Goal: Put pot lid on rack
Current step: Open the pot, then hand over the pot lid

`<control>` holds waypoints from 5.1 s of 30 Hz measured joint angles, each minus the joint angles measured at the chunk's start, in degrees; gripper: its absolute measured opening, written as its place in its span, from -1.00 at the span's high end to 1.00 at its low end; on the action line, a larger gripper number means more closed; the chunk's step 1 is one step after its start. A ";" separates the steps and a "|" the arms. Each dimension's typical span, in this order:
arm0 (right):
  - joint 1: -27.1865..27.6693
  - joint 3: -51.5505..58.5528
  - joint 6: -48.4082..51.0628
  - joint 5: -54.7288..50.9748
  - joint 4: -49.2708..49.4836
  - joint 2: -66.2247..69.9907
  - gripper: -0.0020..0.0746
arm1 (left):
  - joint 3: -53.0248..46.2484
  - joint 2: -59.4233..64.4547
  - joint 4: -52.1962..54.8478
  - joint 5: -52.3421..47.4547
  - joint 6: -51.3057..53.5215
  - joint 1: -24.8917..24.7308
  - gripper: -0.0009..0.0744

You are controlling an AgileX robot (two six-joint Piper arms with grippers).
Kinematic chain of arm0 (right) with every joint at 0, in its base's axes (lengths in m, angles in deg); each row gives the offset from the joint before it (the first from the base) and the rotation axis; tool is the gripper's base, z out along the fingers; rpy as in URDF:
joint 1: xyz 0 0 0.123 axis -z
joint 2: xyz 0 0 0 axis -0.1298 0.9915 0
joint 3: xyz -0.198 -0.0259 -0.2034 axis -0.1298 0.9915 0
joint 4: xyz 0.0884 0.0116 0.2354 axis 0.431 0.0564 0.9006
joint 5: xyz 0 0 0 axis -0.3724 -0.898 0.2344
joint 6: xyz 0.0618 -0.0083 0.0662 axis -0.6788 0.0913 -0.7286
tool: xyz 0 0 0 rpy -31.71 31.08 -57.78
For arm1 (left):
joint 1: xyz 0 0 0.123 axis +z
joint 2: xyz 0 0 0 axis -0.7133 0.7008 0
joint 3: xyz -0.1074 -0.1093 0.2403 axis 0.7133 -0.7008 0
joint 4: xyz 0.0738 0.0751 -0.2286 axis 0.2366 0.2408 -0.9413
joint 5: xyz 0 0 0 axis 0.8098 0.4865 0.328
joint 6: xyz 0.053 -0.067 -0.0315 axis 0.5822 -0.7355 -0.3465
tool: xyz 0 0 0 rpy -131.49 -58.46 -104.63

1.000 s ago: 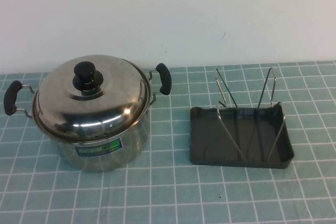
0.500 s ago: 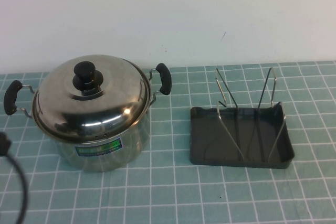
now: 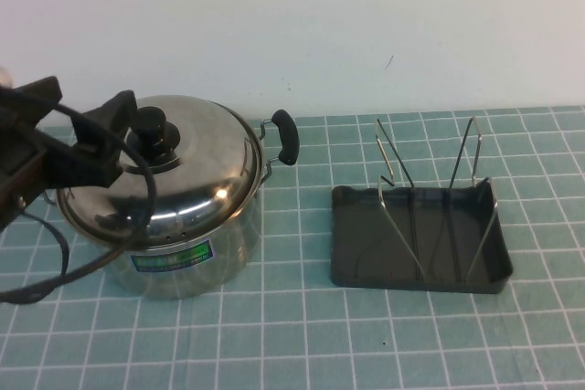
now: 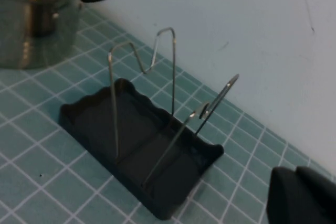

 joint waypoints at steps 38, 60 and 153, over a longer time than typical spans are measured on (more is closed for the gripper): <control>0.00 -14.49 -47.43 5.88 -35.42 -4.45 0.95 | 6.59 19.92 5.55 6.16 3.41 0.00 -0.61; 0.00 -15.93 -17.03 -12.47 15.31 -3.36 0.95 | 6.75 15.43 -4.16 21.49 -0.14 0.00 0.09; -33.65 -56.53 -2.59 -13.91 49.20 64.06 0.79 | 7.09 -12.27 14.54 18.39 -19.64 0.09 -0.86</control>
